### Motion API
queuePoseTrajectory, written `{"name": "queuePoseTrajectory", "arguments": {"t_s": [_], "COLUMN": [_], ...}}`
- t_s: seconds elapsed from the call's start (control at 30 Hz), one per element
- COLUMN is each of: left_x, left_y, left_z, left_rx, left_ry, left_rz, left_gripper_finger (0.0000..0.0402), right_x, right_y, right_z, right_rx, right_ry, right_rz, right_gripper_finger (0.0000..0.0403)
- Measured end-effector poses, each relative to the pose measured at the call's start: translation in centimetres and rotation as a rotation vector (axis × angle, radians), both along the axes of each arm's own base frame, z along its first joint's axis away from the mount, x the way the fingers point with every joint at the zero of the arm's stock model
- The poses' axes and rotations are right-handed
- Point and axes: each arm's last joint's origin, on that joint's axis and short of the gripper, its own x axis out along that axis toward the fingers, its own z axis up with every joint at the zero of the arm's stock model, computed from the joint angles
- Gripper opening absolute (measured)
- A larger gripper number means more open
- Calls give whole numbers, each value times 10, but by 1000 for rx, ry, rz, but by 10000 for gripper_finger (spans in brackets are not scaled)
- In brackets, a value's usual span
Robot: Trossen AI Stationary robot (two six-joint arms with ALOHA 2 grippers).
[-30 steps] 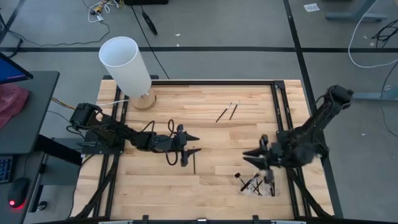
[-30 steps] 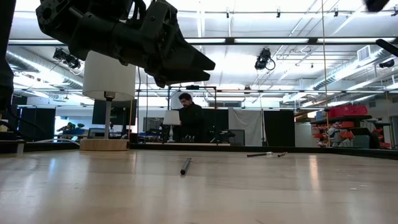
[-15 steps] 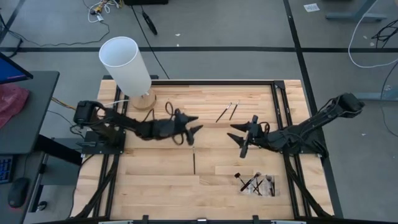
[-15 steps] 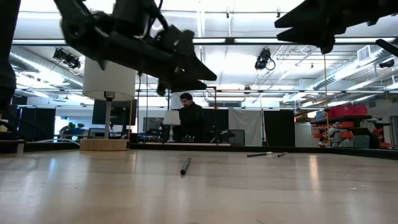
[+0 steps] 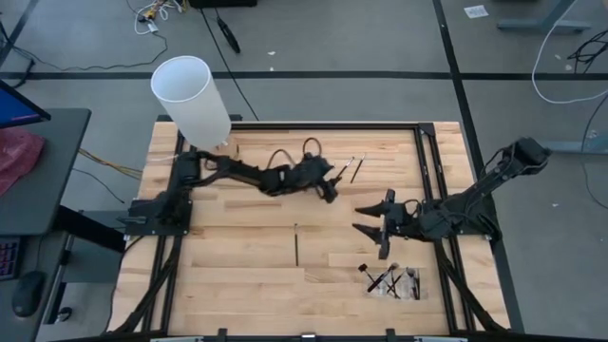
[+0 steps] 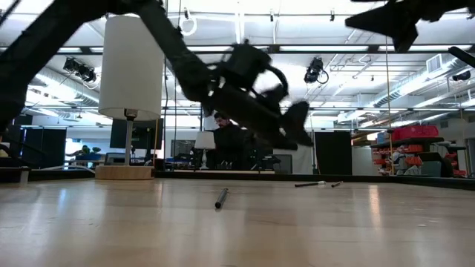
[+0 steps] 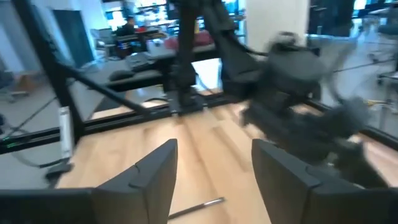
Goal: Pick & Place Makeup Supplies
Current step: Put the silver makeup brush into the transparent organizer
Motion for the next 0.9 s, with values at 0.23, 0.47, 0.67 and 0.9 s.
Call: {"name": "queuePoseTrajectory", "arguments": {"t_s": [0.23, 0.47, 0.67, 0.9], "left_x": [38, 55, 60, 60], "left_y": [23, 39, 45, 47], "left_z": [-12, -25, -43, -51], "left_rx": [29, -5, -28, -35], "left_ry": [105, 192, 272, 300], "left_rz": [103, 150, 145, 103], "left_gripper_finger": [232, 231, 230, 168], "right_x": [-8, -10, -10, -10], "right_y": [13, 15, 15, 15], "right_z": [0, -1, -2, -2], "right_rx": [-12, -25, -33, -33], "right_ry": [2, 12, 21, 20], "right_rz": [50, 54, 55, 55], "right_gripper_finger": [197, 196, 196, 196]}}
